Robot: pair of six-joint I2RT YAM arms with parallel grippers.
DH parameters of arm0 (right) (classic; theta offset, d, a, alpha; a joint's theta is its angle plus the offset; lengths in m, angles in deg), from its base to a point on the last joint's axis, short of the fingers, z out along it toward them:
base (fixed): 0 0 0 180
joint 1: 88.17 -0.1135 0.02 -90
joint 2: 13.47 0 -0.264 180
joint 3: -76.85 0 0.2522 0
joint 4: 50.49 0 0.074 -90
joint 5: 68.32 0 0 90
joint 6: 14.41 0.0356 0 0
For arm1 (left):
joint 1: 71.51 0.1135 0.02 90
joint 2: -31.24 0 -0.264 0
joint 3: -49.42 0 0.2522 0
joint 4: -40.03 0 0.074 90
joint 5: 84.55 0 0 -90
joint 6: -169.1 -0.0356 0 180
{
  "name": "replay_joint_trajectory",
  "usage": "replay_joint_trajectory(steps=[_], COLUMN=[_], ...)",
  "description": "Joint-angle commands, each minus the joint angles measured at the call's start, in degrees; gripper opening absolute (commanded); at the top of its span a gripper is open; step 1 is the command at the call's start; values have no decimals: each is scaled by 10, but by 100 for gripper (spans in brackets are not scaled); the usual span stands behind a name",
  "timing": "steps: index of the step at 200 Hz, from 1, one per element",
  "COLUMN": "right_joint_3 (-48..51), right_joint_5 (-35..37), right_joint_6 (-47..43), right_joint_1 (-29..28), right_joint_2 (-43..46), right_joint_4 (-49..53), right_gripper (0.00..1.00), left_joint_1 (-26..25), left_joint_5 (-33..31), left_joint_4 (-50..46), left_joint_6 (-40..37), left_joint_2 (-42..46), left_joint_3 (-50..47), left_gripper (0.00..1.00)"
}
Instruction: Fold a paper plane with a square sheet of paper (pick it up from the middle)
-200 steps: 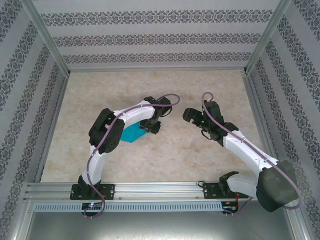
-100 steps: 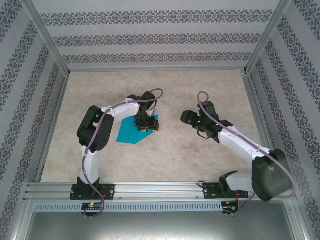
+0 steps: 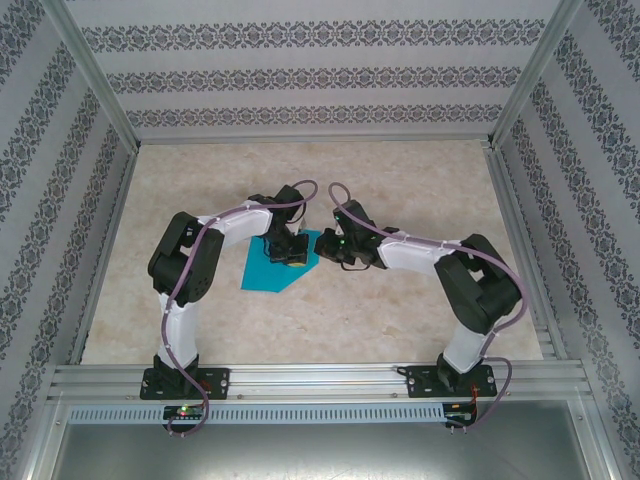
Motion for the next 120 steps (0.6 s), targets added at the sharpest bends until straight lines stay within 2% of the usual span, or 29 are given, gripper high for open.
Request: replay_joint_trajectory(steps=[1,56,80,88,120], right_joint_3=[-21,-34,-39,-42,-43], right_joint_5=[-35,-42,-26,-19,-12], right_joint_6=[28,32,27,24,21], right_joint_1=[-1,-1,1,2,3], right_joint_2=[-29,-76,-85,-87,-92], right_joint_4=[-33,-4,29,44,61], right_gripper=[10,9,9,9,9], left_joint_1=[3,12,29,38,94], left_joint_5=[3,21,27,25,-29], left_joint_4=[11,18,27,31,35], left_joint_6=[7,16,30,36,56], left_joint_2=[4,25,59,74,128], left_joint_3=[-12,-9,-21,-30,-85], left_gripper=[3,1,5,11,49])
